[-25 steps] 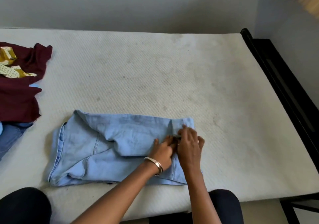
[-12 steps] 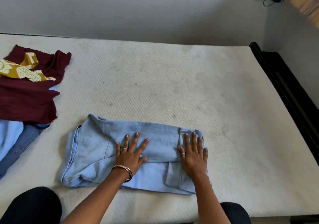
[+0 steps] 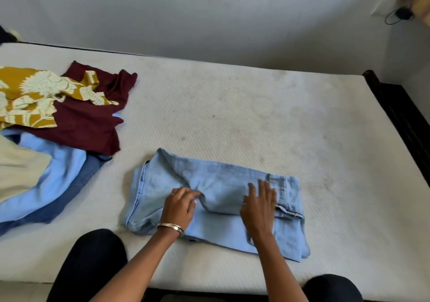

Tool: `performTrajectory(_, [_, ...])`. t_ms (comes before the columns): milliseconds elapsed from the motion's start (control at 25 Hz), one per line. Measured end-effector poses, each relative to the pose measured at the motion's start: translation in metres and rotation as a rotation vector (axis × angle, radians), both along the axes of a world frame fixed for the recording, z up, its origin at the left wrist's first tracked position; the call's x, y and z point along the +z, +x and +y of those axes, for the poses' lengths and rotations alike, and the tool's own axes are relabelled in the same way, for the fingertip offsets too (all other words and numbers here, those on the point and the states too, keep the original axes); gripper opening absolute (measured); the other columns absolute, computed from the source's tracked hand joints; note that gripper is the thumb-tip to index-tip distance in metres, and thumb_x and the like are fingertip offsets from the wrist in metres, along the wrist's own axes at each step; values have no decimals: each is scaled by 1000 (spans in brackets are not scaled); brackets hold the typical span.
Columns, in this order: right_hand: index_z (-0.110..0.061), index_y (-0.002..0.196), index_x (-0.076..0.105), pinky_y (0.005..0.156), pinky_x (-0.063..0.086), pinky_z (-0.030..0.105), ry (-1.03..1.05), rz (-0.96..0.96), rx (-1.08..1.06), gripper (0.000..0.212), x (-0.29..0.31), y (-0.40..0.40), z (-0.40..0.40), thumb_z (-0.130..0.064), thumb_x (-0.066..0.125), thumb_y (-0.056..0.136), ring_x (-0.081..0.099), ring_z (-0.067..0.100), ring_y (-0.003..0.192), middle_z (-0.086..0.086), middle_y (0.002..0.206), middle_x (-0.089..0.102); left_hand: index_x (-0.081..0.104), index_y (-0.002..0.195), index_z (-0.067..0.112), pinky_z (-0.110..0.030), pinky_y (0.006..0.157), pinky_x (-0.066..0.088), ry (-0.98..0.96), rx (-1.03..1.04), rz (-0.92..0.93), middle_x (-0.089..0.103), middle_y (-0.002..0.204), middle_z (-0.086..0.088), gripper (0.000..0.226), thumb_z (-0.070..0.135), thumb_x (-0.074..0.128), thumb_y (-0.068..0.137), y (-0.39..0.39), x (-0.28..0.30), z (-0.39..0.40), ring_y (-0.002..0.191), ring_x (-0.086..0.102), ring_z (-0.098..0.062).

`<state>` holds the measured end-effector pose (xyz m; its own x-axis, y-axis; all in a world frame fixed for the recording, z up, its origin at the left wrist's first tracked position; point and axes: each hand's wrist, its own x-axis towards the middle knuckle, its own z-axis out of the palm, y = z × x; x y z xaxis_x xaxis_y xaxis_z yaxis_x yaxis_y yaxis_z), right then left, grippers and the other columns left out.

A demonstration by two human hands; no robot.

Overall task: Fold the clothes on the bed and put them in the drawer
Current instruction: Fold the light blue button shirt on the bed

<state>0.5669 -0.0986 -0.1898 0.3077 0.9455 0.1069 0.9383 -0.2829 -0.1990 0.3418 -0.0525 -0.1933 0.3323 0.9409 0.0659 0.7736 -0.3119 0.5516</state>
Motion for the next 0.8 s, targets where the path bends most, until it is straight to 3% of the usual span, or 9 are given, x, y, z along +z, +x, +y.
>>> performTrajectory(120, [-7, 103, 70, 81, 52, 45, 117, 196, 224, 27, 17, -61, 33, -6, 73, 76, 65, 36, 96, 14, 103, 70, 69, 103, 10, -45, 76, 53, 90, 265, -21, 63, 97, -12, 30, 18, 52, 80, -27, 15, 30, 86, 59, -37])
performTrajectory(200, [-9, 97, 70, 68, 53, 40, 114, 283, 263, 17, 23, -88, 58, -8, 69, 81, 66, 32, 81, 9, 88, 71, 64, 118, 9, -50, 81, 51, 84, 354, 25, 61, 111, -16, 41, 6, 65, 78, -46, 24, 67, 95, 57, -42])
performTrajectory(280, [-12, 89, 68, 60, 49, 38, 136, 278, 273, 8, 19, -104, 79, -11, 61, 87, 61, 30, 74, 6, 78, 66, 59, 129, 23, -52, 85, 50, -3, 297, 167, 50, 134, -9, 50, 11, 68, 81, -62, 34, 105, 112, 48, -40])
performTrajectory(400, [-10, 98, 67, 66, 51, 41, 208, 295, 299, 14, 5, -113, 99, -14, 55, 91, 58, 29, 84, 7, 90, 65, 61, 117, 43, -48, 102, 31, -176, 12, 427, 23, 154, 12, 28, 45, 59, 89, -68, 39, 149, 136, 20, -29])
performTrajectory(480, [-7, 119, 63, 86, 53, 42, 184, 342, 339, 29, -5, -116, 100, -18, 51, 94, 57, 30, 106, 10, 114, 65, 67, 104, 40, -47, 105, 19, -245, -83, 502, 28, 150, 17, 26, 56, 52, 89, -69, 34, 165, 138, 15, -23])
performTrajectory(560, [-10, 140, 51, 108, 41, 43, 89, 319, 349, 46, -23, -113, 94, -28, 44, 98, 45, 32, 133, 12, 143, 52, 72, 98, 36, -50, 107, 14, -282, 34, 469, 41, 137, 17, 34, 58, 47, 91, -74, 25, 174, 133, 21, -19])
performTrajectory(640, [-23, 156, 23, 121, 15, 47, -96, 177, 313, 61, -36, -109, 86, -49, 27, 100, 12, 29, 151, 2, 164, 17, 72, 101, 33, -57, 109, 10, -233, 143, 605, 47, 130, 8, 36, 55, 44, 93, -77, 18, 175, 129, 28, -21])
performTrajectory(720, [-35, 156, -8, 121, -10, 49, -276, 86, 293, 71, -40, -106, 79, -67, 6, 94, -20, 23, 150, -11, 162, -18, 69, 102, 24, -60, 109, 19, 33, 240, 703, 53, 124, -2, 28, 45, 57, 88, -72, 7, 162, 123, 42, -25])
performTrajectory(800, [-37, 151, -21, 117, -21, 47, -351, 55, 311, 78, -41, -104, 81, -76, -6, 86, -32, 21, 145, -15, 156, -31, 62, 104, 19, -55, 100, 35, 314, 313, 542, 58, 120, -8, 25, 30, 63, 81, -58, 2, 143, 112, 54, -27])
